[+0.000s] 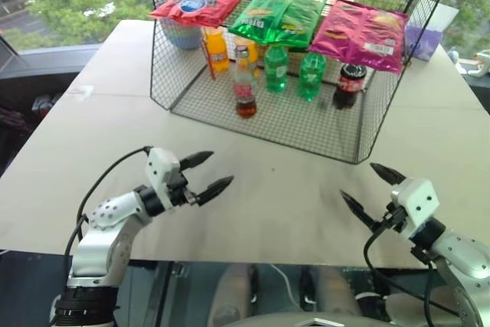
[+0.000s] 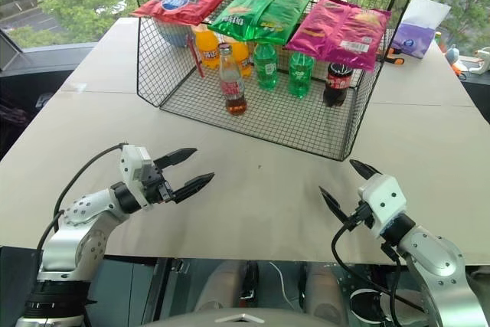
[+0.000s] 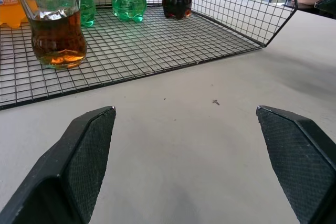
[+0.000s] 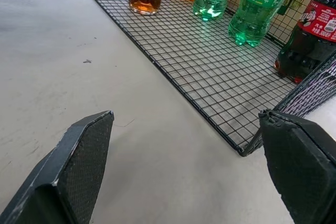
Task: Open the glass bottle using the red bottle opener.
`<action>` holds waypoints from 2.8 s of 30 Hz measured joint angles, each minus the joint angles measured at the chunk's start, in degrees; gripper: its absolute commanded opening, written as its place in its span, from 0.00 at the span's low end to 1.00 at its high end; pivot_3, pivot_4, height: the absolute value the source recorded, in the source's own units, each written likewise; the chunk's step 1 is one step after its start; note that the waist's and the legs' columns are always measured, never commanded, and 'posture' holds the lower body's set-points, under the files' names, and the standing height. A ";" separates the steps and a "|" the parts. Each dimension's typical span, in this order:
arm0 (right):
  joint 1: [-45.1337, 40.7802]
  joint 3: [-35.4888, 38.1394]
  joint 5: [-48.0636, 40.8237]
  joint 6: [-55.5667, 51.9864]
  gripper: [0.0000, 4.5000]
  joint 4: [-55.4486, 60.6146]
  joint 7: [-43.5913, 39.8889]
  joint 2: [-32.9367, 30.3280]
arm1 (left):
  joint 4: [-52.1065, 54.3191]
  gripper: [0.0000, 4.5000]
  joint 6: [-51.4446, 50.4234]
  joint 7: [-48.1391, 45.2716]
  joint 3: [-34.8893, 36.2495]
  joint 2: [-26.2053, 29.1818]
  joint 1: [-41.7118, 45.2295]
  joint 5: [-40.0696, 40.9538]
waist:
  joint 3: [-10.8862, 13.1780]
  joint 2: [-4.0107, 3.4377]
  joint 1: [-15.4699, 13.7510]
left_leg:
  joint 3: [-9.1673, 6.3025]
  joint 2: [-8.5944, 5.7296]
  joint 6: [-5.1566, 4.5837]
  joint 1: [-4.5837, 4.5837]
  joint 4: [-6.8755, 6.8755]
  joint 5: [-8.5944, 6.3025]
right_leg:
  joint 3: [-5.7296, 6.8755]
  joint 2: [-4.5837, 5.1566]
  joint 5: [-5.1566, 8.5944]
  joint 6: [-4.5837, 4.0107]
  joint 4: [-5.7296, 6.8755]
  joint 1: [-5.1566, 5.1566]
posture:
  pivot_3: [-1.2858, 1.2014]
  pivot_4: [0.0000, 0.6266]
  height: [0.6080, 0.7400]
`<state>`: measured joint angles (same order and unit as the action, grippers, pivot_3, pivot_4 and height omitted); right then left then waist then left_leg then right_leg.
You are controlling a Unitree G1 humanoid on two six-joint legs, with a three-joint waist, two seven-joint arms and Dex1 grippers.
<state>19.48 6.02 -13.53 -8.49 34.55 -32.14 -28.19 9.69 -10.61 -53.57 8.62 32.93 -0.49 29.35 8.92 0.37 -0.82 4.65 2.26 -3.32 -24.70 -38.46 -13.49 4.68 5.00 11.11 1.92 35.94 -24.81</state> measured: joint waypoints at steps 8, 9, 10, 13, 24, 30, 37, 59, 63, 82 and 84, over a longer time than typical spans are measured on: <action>-7.76 -1.91 -4.55 3.88 1.00 6.29 -2.75 1.10 | -7.17 0.99 -8.32 13.28 5.48 -4.36 14.33 3.52 | 0.07 0.03 0.06 | -0.11 -0.01 -0.21 0.06 -0.12 0.17 | 0.04 -0.10 -0.04 -0.01 0.05 0.15 | 0.52 0.24 1.00; -8.68 -2.19 -6.10 3.45 1.00 7.41 -3.07 0.96 | -9.01 0.99 -9.27 14.93 6.02 -4.65 15.58 3.67 | 0.06 0.08 0.11 | -0.05 -0.03 -0.25 0.02 -0.05 0.16 | -0.02 -0.11 -0.02 -0.01 0.01 0.14 | 0.52 0.24 1.00; -10.52 -2.71 -7.67 2.11 1.00 7.85 -3.09 0.89 | -11.51 0.99 -9.83 16.22 6.39 -4.96 17.06 3.41 | 0.10 0.12 0.10 | -0.05 -0.04 -0.25 -0.03 -0.05 0.17 | -0.02 -0.13 -0.03 -0.01 0.01 0.10 | 0.52 0.24 1.00; -14.17 -2.97 -11.27 -0.55 1.00 11.01 -2.64 0.05 | -15.63 0.99 -9.96 18.67 6.73 -5.16 20.44 2.55 | 0.16 0.22 -0.13 | -0.13 -0.04 -0.25 -0.03 -0.04 0.18 | 0.03 -0.16 -0.02 -0.01 0.01 0.13 | 0.52 0.24 1.00; -18.71 -3.49 -15.84 -5.40 1.00 14.41 -0.13 -0.18 | -31.00 0.99 -8.59 22.49 5.62 -5.47 36.96 -3.46 | 0.20 0.37 -0.13 | -0.18 -0.08 -0.25 -0.05 -0.09 0.19 | 0.10 -0.19 -0.05 0.02 0.02 0.19 | 0.52 0.24 1.00; -18.85 -3.71 -16.15 -6.30 1.00 15.53 1.38 -0.06 | -42.09 0.99 -5.02 20.96 4.19 -5.50 45.54 -7.51 | 0.22 0.40 0.00 | -0.11 -0.09 -0.25 -0.04 -0.10 0.19 | 0.06 -0.20 -0.06 0.03 0.02 0.19 | 0.52 0.24 1.00; -17.30 -4.07 -15.04 -6.51 1.00 16.92 3.22 -0.08 | -57.55 0.99 0.96 19.21 4.23 -5.11 55.11 -11.12 | 0.32 0.57 -0.04 | -0.12 -0.10 -0.26 -0.06 -0.09 0.19 | 0.07 -0.21 -0.16 0.20 0.01 0.17 | 0.52 0.24 1.00; -14.23 -4.08 -11.71 -6.91 1.00 18.68 5.80 -0.09 | -79.01 0.01 14.42 11.29 4.93 -4.57 66.49 -15.71 | 0.47 0.83 0.00 | -0.11 -0.08 -0.26 -0.08 -0.10 0.19 | 0.07 -0.20 -0.17 0.22 0.01 0.16 | 0.52 0.24 1.00; -14.00 -4.56 -11.18 -6.91 1.00 18.67 5.74 -0.09 | -79.01 0.01 14.23 6.93 5.74 -3.39 66.49 -15.53 | 0.48 0.84 0.01 | -0.11 -0.08 -0.26 -0.08 -0.10 0.19 | 0.07 -0.20 -0.17 0.22 0.01 0.15 | 0.52 0.24 1.00; -11.37 -5.33 -8.81 -4.34 1.00 17.00 4.10 0.52 | -79.54 0.01 11.13 -5.30 7.12 0.82 66.46 -14.90 | 0.48 0.85 0.02 | -0.11 -0.08 -0.27 -0.08 -0.15 0.20 | 0.06 -0.20 -0.17 0.22 0.05 0.16 | 0.52 0.24 1.00; -11.31 -5.35 -8.49 -3.88 1.00 16.78 3.96 0.58 | -79.61 0.21 12.63 -4.68 6.97 0.85 65.89 -15.40 | 0.48 0.85 0.03 | -0.11 -0.08 -0.27 -0.07 -0.15 0.20 | 0.06 -0.20 -0.17 0.22 0.06 0.16 | 0.52 0.24 1.00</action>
<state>8.17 0.67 -22.02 -12.38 51.32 -28.18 -27.61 -69.92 2.02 -58.24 15.59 33.78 65.40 13.96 9.40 1.22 -0.79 4.54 2.18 -3.58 -24.77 -38.62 -13.29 4.74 4.80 10.95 2.15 36.01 -24.65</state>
